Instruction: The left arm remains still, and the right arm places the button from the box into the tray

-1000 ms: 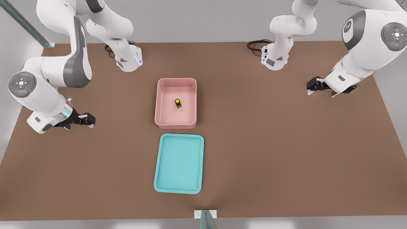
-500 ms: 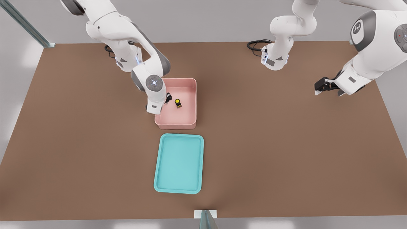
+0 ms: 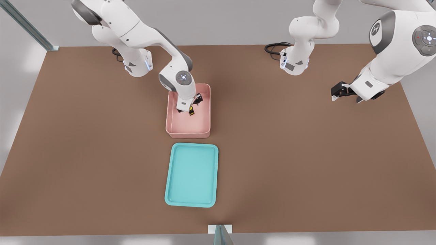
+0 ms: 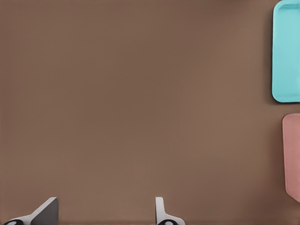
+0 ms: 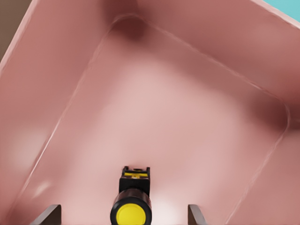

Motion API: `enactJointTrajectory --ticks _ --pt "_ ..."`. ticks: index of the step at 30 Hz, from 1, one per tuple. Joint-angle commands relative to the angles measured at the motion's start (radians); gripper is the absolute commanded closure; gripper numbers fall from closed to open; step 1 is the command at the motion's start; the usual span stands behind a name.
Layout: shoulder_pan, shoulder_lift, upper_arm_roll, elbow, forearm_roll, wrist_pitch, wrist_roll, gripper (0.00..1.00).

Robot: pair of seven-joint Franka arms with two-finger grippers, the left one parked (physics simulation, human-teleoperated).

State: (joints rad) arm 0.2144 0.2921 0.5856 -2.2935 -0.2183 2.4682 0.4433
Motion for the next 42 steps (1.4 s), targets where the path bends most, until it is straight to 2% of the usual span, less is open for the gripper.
enactJointTrajectory --ticks 1,15,16,17,19,22,25,28,30,32,35,36,38,39,42 --pt "0.002 0.013 -0.001 -0.011 -0.047 0.071 0.281 0.0" --pt "0.014 0.104 -0.035 -0.03 -0.151 0.109 0.284 0.0" --pt "0.017 0.11 -0.036 -0.034 -0.153 0.11 0.284 0.05" --pt "0.017 0.11 -0.038 -0.032 -0.153 0.11 0.284 0.21" --pt "0.017 0.11 -0.04 -0.032 -0.153 0.11 0.284 0.39" --pt "0.016 0.108 -0.04 -0.03 -0.151 0.109 0.29 0.51" --pt "0.007 0.101 -0.047 -0.021 -0.151 0.101 0.293 0.53" --pt "-0.043 -0.016 -0.056 0.051 -0.119 -0.037 0.261 0.52" --pt "-0.089 -0.085 -0.059 0.216 0.111 -0.258 0.058 0.52" --pt "-0.086 -0.071 -0.112 0.316 0.116 -0.258 0.057 0.52" --pt "-0.078 0.183 -0.211 0.624 0.086 -0.264 0.058 0.52" --pt "-0.059 0.271 -0.214 0.707 0.077 -0.262 0.064 0.52" --pt "0.013 0.441 -0.288 0.859 0.042 -0.247 0.068 0.53" --pt "0.033 0.484 -0.309 0.873 0.039 -0.216 0.064 0.53" --pt "0.069 0.539 -0.311 0.891 0.04 -0.178 0.075 0.53"
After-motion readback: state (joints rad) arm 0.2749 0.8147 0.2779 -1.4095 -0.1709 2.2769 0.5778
